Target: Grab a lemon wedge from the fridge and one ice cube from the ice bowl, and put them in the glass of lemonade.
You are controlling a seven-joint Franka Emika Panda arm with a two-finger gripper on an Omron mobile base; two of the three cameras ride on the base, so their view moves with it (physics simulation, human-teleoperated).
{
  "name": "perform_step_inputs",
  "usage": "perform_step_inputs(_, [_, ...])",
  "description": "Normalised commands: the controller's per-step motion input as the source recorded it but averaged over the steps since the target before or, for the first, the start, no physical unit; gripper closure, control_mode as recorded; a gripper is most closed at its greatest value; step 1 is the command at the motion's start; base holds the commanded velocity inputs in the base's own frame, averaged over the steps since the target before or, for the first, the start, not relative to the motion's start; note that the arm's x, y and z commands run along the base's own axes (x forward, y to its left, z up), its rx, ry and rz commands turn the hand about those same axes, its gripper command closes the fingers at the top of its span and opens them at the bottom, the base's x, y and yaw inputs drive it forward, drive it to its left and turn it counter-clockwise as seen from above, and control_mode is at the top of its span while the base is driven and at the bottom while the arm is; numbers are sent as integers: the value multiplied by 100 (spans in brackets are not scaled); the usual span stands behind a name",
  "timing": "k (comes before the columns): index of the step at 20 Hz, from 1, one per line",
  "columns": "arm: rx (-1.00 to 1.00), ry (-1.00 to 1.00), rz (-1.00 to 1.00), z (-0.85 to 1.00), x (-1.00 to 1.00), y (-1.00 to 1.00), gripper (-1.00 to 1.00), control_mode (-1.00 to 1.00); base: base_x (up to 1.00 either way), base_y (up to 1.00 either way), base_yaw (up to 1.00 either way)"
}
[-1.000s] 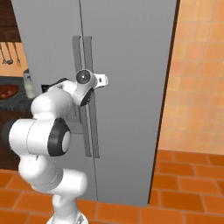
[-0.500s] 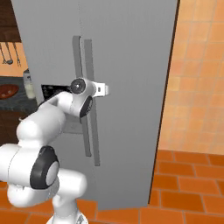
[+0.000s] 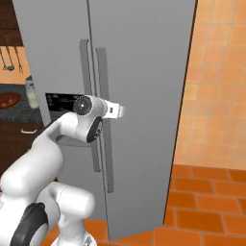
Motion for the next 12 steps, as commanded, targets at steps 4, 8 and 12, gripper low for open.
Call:
perform_step_inputs(4, [4,8,-20,4,-42,-92,100,-100,0,0,0])
perform_step_inputs(8, [6,5,-27,15,-38,-100,100,-100,0,0,0])
perform_step_inputs(12, [7,4,-30,26,-42,-100,100,-100,0,0,0])
